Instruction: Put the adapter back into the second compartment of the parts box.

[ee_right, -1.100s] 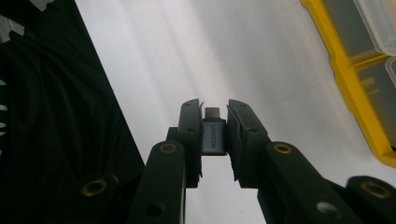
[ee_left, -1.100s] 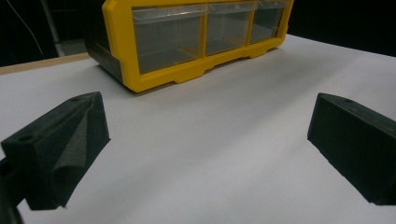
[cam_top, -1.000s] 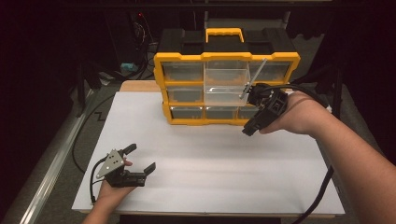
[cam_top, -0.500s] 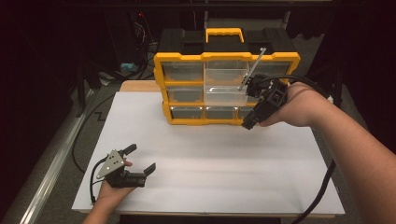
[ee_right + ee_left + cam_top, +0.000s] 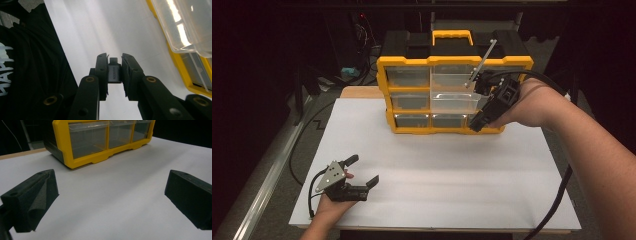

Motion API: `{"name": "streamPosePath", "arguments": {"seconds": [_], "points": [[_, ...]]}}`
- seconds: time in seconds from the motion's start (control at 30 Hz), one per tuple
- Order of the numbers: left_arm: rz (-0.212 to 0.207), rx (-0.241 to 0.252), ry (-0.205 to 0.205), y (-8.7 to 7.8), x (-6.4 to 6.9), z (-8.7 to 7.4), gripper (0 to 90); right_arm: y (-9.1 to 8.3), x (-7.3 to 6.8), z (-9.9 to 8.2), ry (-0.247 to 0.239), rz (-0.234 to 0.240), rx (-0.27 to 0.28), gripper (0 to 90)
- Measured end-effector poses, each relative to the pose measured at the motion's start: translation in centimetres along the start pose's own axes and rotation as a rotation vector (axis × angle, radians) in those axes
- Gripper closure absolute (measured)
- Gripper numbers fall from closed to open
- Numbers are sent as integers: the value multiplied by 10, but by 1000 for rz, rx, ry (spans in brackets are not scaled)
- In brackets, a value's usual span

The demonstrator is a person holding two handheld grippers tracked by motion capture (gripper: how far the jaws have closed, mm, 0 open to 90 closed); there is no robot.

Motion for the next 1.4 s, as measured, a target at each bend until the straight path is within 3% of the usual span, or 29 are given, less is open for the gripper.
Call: {"name": "streamPosePath", "arguments": {"seconds": [0.97, 1.4], "points": [[-14, 11, -8, 2, 1, 1, 3, -38, 0, 19, -3, -25, 24, 774], [-23, 1, -1, 3, 1, 0, 3, -46, 9, 33, 2, -42, 34, 774]]}}
Point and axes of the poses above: each handheld gripper's, and its own axes: y roughly forward along the jaws, z roughly out of its top, x roughly to its right, the point moved 2 cm from there along y, roughly forward along the jaws, and after that the axes turned 12 degrees about x, right-handed, at the moved point
